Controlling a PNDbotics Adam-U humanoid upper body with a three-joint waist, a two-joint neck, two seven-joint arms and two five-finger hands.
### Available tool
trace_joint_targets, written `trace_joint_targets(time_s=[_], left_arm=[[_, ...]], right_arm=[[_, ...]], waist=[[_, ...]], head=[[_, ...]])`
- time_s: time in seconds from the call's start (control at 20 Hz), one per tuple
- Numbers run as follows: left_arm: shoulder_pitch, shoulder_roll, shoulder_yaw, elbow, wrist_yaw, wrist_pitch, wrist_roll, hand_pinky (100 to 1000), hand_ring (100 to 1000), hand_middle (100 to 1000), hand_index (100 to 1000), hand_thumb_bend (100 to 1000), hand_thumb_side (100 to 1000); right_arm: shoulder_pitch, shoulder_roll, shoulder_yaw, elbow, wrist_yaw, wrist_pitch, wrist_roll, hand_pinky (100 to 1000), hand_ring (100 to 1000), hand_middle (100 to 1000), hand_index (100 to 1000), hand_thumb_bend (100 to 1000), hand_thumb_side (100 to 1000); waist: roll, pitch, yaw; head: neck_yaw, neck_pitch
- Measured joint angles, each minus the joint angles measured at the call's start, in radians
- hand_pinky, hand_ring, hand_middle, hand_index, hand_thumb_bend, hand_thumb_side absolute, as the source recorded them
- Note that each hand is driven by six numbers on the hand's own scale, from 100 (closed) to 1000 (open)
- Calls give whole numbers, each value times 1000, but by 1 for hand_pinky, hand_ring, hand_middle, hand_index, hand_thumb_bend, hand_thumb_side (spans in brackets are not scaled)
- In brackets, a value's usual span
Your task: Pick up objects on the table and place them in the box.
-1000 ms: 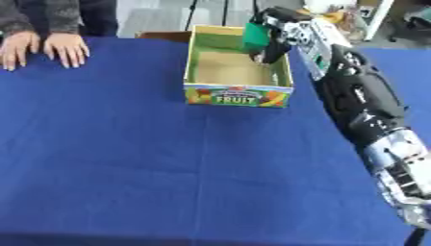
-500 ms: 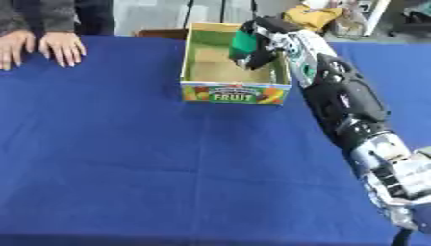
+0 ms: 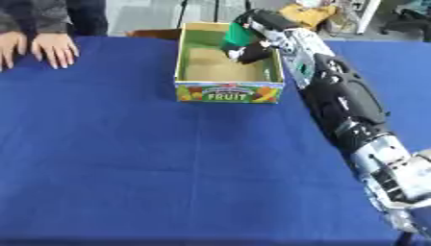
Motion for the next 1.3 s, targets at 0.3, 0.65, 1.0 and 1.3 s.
trace_joint_targets(time_s=[0.3,0.65,1.0,1.3], left_arm=[[-6,0,-6,0,0,-1,-3,666,867,748,762,579,731],[-10,0,-6,0,1,0,-5,666,867,747,762,580,730],[-12,0,-6,0,1,0,-6,666,867,747,761,581,729],[-12,-1,-6,0,1,0,-5,665,867,747,761,579,729]], right_arm=[[-1,14,-13,50,47,37,28,660,722,785,863,249,532],[-2,33,-49,138,99,61,0,648,711,779,862,244,527],[-2,38,-55,155,107,57,-19,639,702,773,861,241,525],[7,33,-55,129,83,48,-35,621,688,759,861,245,523]], waist=[[1,5,27],[3,9,41],[3,9,37],[7,7,19]], head=[[-9,-1],[-15,-2],[-17,-5],[-11,-9]])
